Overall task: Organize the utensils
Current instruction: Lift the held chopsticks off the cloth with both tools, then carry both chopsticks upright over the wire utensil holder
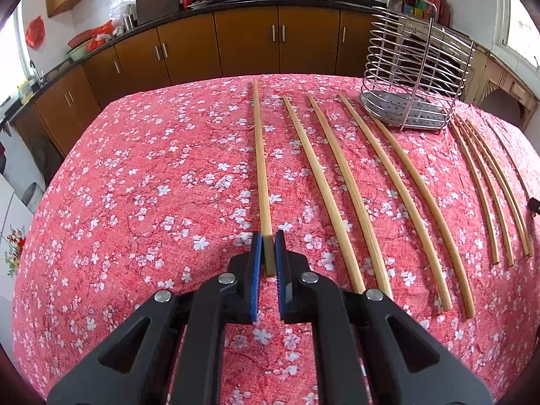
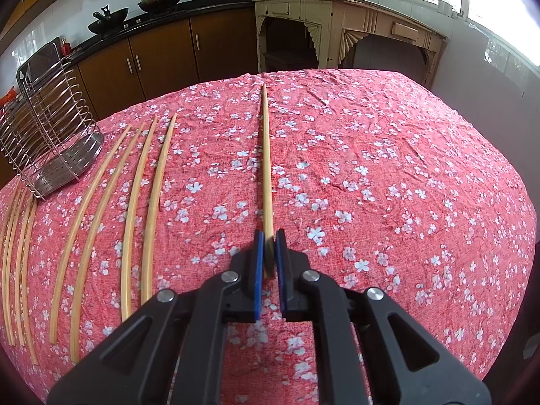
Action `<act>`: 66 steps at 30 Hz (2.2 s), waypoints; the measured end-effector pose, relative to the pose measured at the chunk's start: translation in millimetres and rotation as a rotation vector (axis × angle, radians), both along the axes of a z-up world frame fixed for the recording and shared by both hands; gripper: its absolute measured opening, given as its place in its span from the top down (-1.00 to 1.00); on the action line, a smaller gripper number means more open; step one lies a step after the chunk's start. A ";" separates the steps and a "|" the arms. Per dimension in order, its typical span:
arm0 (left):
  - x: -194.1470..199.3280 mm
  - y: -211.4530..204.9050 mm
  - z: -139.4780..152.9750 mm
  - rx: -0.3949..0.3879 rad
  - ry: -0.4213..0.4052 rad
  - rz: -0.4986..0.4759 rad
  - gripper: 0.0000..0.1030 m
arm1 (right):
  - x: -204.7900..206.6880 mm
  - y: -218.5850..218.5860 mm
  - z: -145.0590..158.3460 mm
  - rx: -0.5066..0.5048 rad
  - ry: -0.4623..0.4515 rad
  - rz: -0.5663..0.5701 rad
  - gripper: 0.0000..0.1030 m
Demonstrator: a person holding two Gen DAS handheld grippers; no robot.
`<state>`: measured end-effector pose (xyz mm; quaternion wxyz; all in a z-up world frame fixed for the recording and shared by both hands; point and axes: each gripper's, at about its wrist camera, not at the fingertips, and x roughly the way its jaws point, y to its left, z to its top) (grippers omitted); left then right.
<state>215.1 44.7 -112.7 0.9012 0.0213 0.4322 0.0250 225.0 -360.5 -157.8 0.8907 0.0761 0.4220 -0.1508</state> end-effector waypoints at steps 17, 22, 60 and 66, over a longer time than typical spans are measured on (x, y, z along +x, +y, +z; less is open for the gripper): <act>-25.8 9.9 22.2 -0.051 -0.090 -0.044 0.87 | -34.7 -8.1 32.4 -0.009 -0.164 0.037 0.86; -47.0 14.4 55.7 -0.039 -0.215 -0.060 0.87 | -59.4 -3.3 64.9 -0.065 -0.283 0.066 0.86; -53.5 17.3 211.5 -0.150 -0.663 -0.019 0.87 | -72.9 14.7 251.5 0.053 -0.703 0.269 0.86; -40.4 2.1 255.9 -0.210 -0.744 -0.034 0.87 | -60.0 40.5 300.4 0.062 -0.791 0.343 0.86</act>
